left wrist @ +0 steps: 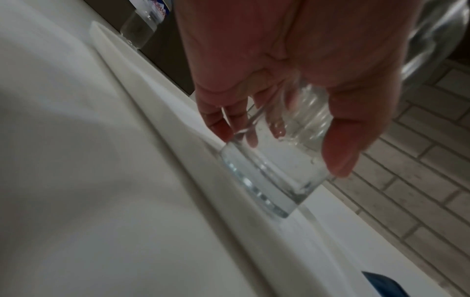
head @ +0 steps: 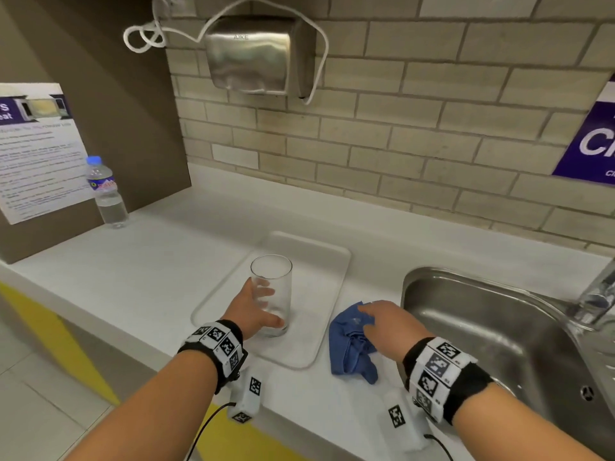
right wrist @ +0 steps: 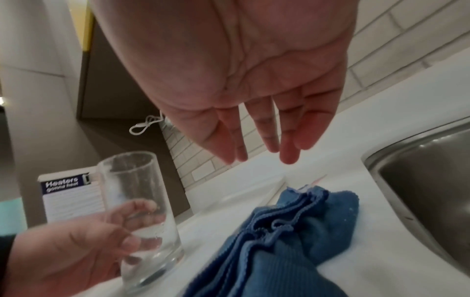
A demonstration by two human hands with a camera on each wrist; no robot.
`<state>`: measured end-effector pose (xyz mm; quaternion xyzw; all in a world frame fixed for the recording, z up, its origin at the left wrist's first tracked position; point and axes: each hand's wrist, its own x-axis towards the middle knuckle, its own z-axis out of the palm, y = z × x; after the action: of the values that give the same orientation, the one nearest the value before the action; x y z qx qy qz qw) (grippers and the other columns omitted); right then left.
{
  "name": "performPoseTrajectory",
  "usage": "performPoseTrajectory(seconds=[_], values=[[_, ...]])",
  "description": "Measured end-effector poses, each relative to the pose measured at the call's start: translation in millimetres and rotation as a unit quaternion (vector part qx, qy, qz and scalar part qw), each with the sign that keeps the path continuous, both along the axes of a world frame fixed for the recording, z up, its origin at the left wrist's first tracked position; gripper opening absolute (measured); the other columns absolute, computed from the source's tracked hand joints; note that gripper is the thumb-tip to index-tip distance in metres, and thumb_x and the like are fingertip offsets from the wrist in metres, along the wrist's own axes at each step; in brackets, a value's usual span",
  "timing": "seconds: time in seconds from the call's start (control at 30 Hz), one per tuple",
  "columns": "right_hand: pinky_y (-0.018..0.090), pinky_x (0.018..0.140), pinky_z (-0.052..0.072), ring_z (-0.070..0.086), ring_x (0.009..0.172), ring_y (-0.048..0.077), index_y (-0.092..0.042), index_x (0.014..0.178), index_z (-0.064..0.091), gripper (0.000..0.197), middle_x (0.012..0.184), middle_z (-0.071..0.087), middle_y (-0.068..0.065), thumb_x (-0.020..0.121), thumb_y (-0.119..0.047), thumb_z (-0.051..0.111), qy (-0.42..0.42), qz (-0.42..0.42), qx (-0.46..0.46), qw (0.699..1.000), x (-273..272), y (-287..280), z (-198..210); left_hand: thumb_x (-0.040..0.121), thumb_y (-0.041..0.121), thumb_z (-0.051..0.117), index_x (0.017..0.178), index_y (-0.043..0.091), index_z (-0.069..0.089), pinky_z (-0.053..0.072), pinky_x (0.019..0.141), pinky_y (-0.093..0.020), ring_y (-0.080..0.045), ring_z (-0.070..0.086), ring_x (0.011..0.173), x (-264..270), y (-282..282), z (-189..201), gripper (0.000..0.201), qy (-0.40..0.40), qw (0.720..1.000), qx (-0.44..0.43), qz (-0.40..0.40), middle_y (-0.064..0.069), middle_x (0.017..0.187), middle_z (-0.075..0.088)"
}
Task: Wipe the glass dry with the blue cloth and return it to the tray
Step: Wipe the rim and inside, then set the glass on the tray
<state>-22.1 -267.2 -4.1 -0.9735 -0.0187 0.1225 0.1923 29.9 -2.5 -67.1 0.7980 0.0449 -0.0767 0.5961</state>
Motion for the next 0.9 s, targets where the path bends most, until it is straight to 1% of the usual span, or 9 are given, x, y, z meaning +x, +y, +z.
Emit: performPoseTrajectory(seconds=[0.23,0.47,0.53,0.6,0.63,0.7,0.8,0.87,0.9], values=[[0.027,0.102,0.036,0.046,0.125,0.018,-0.022,0.130,0.047,0.045,0.141,0.045,-0.001,0.087,-0.012,0.044,-0.006,-0.035,0.066,0.997,-11.2,-14.2,4.0,0.064,-0.012,0.082,0.126,0.026,0.040,0.041,0.108,-0.044,-0.027,0.048,0.131,15.5,2.8,-1.4,0.084,0.007,1.000,-0.004,-0.006,0.002,0.132,0.051],[0.024,0.107,0.032,0.042,0.129,0.014,-0.022,0.126,0.052,0.042,0.143,0.043,-0.003,0.086,-0.010,0.044,-0.007,-0.033,0.097,0.995,-19.4,-22.1,5.7,0.064,-0.003,0.085,0.137,0.023,0.038,0.038,0.113,-0.045,-0.027,0.044,0.138,24.2,3.2,-3.9,0.091,0.017,0.999,0.022,-0.040,-0.005,0.149,0.046],[0.023,0.094,0.042,0.054,0.114,0.016,-0.020,0.117,0.059,0.037,0.128,0.057,0.001,0.086,-0.008,0.042,-0.007,-0.028,0.096,0.995,-21.9,-24.5,8.3,0.060,0.003,0.087,0.139,0.023,0.038,0.037,0.113,-0.047,-0.026,0.045,0.137,24.8,3.7,-5.0,0.095,0.016,0.999,0.029,-0.038,-0.006,0.149,0.047],[0.021,0.077,0.045,0.056,0.093,0.014,-0.023,0.113,0.062,0.035,0.111,0.061,-0.002,0.086,-0.010,0.044,-0.018,-0.039,0.094,0.995,-26.3,-28.4,11.3,0.053,0.012,0.089,0.137,0.024,0.039,0.038,0.113,-0.049,-0.026,0.046,0.135,25.9,2.8,-6.2,0.098,0.016,0.998,0.045,-0.043,-0.007,0.148,0.048],[0.021,0.078,0.043,0.053,0.092,0.012,-0.027,0.115,0.060,0.036,0.111,0.059,-0.003,0.085,-0.014,0.045,-0.021,-0.049,0.095,0.994,-28.7,-31.1,11.4,0.052,0.012,0.089,0.138,0.022,0.039,0.038,0.113,-0.049,-0.027,0.047,0.135,24.6,2.0,-4.5,0.100,0.020,0.998,0.053,-0.042,-0.009,0.148,0.048],[0.024,0.092,0.039,0.051,0.108,0.013,-0.030,0.121,0.053,0.038,0.127,0.053,-0.003,0.085,-0.019,0.049,-0.026,-0.066,0.092,0.993,-34.5,-37.0,12.3,0.051,0.013,0.089,0.144,0.017,0.035,0.038,0.112,-0.046,-0.028,0.046,0.134,23.4,1.3,-2.9,0.107,0.027,0.996,0.072,-0.044,-0.011,0.149,0.047],[0.025,0.100,0.036,0.048,0.118,0.013,-0.031,0.128,0.046,0.044,0.137,0.045,-0.005,0.085,-0.023,0.053,-0.022,-0.074,0.094,0.993,-46.5,-54.2,11.1,0.032,0.034,0.084,0.151,0.016,0.025,0.039,0.110,-0.040,-0.028,0.048,0.130,17.2,1.5,2.3,0.134,0.049,0.993,0.091,-0.058,-0.008,0.143,0.048],[0.022,0.093,0.041,0.053,0.103,0.008,-0.034,0.129,0.045,0.046,0.122,0.051,-0.011,0.085,-0.025,0.056,-0.035,-0.076,0.105,0.991,-59.4,-68.5,15.5,0.026,0.038,0.084,0.152,0.018,0.022,0.038,0.110,-0.040,-0.027,0.048,0.131,11.4,3.4,9.5,0.142,0.070,0.994,0.062,-0.050,-0.007,0.144,0.048],[0.018,0.082,0.044,0.054,0.088,0.003,-0.035,0.127,0.046,0.045,0.106,0.053,-0.016,0.084,-0.025,0.057,-0.030,-0.082,0.110,0.990,-67.9,-77.9,18.9,0.027,0.038,0.085,0.152,0.019,0.024,0.038,0.111,-0.042,-0.027,0.046,0.134,5.8,4.4,16.3,0.140,0.077,0.995,0.050,-0.036,-0.009,0.146,0.048]])
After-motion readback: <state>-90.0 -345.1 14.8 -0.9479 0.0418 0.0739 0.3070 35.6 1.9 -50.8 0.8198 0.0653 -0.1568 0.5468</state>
